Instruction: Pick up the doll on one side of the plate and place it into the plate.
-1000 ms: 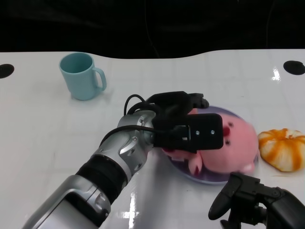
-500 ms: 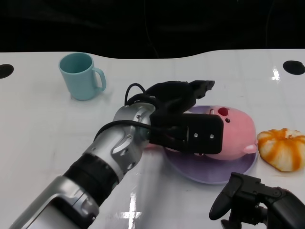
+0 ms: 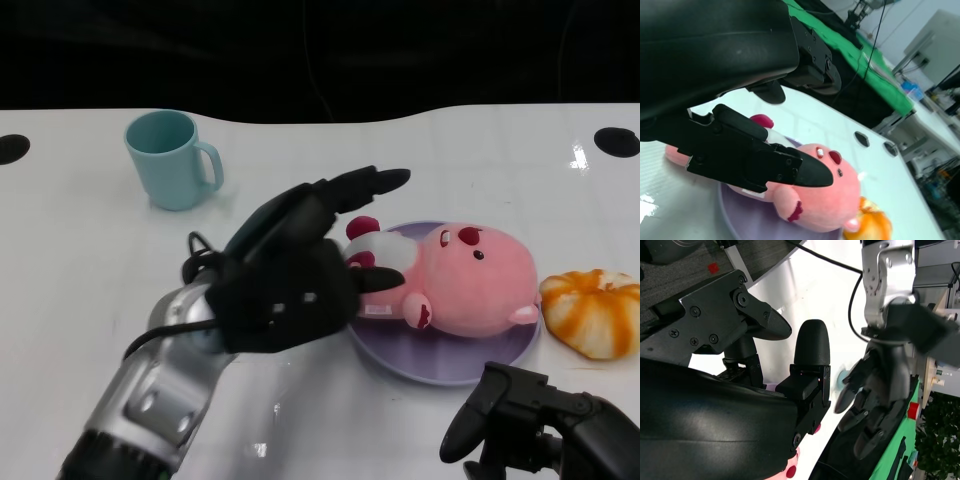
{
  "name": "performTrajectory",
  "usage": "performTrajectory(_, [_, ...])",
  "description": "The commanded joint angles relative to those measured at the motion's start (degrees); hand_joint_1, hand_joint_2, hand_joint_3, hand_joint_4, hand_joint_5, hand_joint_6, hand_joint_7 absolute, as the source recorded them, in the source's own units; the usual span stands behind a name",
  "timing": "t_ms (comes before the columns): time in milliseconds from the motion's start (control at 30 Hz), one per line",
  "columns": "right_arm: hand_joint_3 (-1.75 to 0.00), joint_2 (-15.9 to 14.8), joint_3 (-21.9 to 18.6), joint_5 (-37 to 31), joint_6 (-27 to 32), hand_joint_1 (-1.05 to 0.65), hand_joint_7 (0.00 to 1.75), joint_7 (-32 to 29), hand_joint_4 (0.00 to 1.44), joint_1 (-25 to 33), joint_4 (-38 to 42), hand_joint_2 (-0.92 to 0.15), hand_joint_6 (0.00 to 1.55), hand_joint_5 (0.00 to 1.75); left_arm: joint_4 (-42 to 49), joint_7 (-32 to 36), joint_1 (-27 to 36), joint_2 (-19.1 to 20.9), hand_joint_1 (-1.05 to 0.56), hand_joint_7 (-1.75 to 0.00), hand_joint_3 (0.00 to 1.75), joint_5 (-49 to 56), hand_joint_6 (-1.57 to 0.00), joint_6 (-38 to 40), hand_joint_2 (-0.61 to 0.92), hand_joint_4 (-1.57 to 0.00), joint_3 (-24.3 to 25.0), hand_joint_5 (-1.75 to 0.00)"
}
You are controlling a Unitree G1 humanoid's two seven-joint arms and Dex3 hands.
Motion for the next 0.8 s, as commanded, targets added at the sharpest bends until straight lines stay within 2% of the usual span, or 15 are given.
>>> performTrajectory(33, [-1.04,-0.36,-0.47,0.46,0.11,-0.18,1.4,0.0,0.63,-0.02,-0.26,-0.59,0.56,1.7,-4.65,-1.24,4.06,0.53,-0.46,-0.31,0.14,-5.12,-0.58,-0.64,0.92,-0.29,3.19,-1.1])
performTrajectory(200, [-1.03,-0.52,-0.55,0.36,-0.03,-0.19,1.39,0.05,0.63,-0.15,-0.03,-0.59,0.57,1.69,-11.13,-1.38,10.53,-0.15,-0.4,-0.44,0.12,-11.61,-0.76,1.47,0.92,-0.58,7.03,-1.04])
performTrajectory(300, [-1.04,-0.54,-0.69,0.49,-0.51,-0.2,1.39,0.19,0.63,-0.23,0.51,-0.59,0.57,1.68,-15.05,-1.62,14.58,-0.52,-0.34,-0.47,0.14,-15.54,-0.8,2.61,0.92,-0.65,9.0,-1.06])
performTrajectory(333, [-1.04,-0.55,-0.74,0.52,-0.56,-0.2,1.39,0.22,0.63,-0.27,0.6,-0.59,0.57,1.68,-16.09,-1.77,15.63,-0.38,-0.29,-0.52,0.19,-16.34,-0.79,2.56,0.9,-0.66,9.41,-1.08])
performTrajectory(433, [-1.04,-0.59,-0.74,0.53,-0.61,-0.2,1.39,0.27,0.63,-0.37,0.71,-0.58,0.57,1.69,-18.4,-2.51,18.17,-0.14,-0.16,-0.78,1.02,-18.89,-0.77,2.38,0.49,-0.7,10.59,-1.22])
performTrajectory(500, [-1.04,-0.54,-0.7,0.62,-0.77,-0.19,1.39,0.34,0.63,-0.49,0.93,-0.58,0.57,1.69,-20.69,-2.62,20.2,-0.43,-0.11,-0.95,1.21,-21.06,-0.79,4.01,0.41,-0.75,11.46,-1.31])
performTrajectory(533, [-1.04,-0.54,-0.67,0.61,-0.73,-0.19,1.39,0.33,0.63,-0.53,0.95,-0.58,0.57,1.69,-21.79,-2.49,21.03,-0.42,-0.09,-1.05,1.28,-21.64,-0.79,5.01,0.4,-0.78,11.68,-1.37])
performTrajectory(633, [-1.05,-0.41,-0.5,0.62,-0.62,-0.19,1.39,0.26,0.63,-0.7,0.96,-0.58,0.57,1.69,-27.12,-2.05,24.78,-0.23,-0.1,-1.23,1.32,-24.14,-0.8,10.48,0.44,-0.82,12.42,-1.54])
performTrajectory(800, [-1.06,-0.38,-0.03,0.1,-0.86,-0.18,1.4,0.06,0.63,-0.99,1.07,-0.58,0.57,1.69,-35.93,-1.69,30.15,0.31,-0.17,-1.32,1.31,-28.77,-0.79,20.67,0.45,-0.8,13.65,-1.61])
